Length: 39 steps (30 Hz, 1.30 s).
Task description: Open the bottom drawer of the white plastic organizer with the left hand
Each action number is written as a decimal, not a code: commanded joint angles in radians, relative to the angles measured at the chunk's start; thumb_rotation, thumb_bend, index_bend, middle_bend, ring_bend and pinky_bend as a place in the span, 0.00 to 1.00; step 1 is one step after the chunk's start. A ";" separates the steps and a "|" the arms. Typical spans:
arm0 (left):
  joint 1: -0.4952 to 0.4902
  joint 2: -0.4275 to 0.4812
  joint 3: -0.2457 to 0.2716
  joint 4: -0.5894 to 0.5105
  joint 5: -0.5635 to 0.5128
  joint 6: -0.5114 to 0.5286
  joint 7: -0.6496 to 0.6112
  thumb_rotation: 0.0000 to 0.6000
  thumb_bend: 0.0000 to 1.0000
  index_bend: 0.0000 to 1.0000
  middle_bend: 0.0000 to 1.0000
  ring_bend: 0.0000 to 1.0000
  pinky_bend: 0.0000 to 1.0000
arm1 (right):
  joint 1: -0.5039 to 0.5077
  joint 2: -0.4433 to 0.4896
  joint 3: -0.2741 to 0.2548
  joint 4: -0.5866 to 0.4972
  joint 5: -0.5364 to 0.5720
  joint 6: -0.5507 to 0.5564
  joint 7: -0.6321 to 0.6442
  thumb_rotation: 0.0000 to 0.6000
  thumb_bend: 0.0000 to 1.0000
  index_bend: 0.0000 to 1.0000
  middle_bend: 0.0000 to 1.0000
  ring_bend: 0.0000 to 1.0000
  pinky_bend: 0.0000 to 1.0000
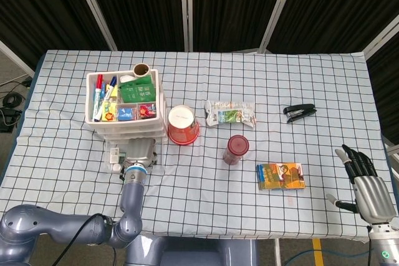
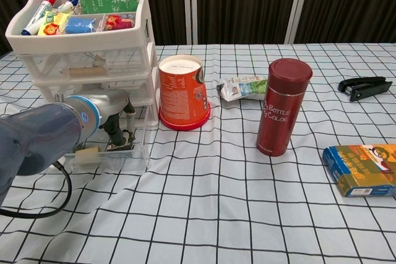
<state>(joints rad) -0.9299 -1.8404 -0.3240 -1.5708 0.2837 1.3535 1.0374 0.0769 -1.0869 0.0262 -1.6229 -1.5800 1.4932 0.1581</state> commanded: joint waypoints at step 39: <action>0.298 0.546 0.278 -0.508 0.434 0.043 -0.311 1.00 0.57 0.58 1.00 1.00 0.90 | -0.004 -0.017 -0.003 -0.003 -0.006 0.006 -0.048 1.00 0.03 0.00 0.00 0.00 0.00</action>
<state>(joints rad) -0.6592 -1.3224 -0.0697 -2.0905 0.6977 1.4228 0.7652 0.0726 -1.1032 0.0237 -1.6259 -1.5860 1.4998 0.1109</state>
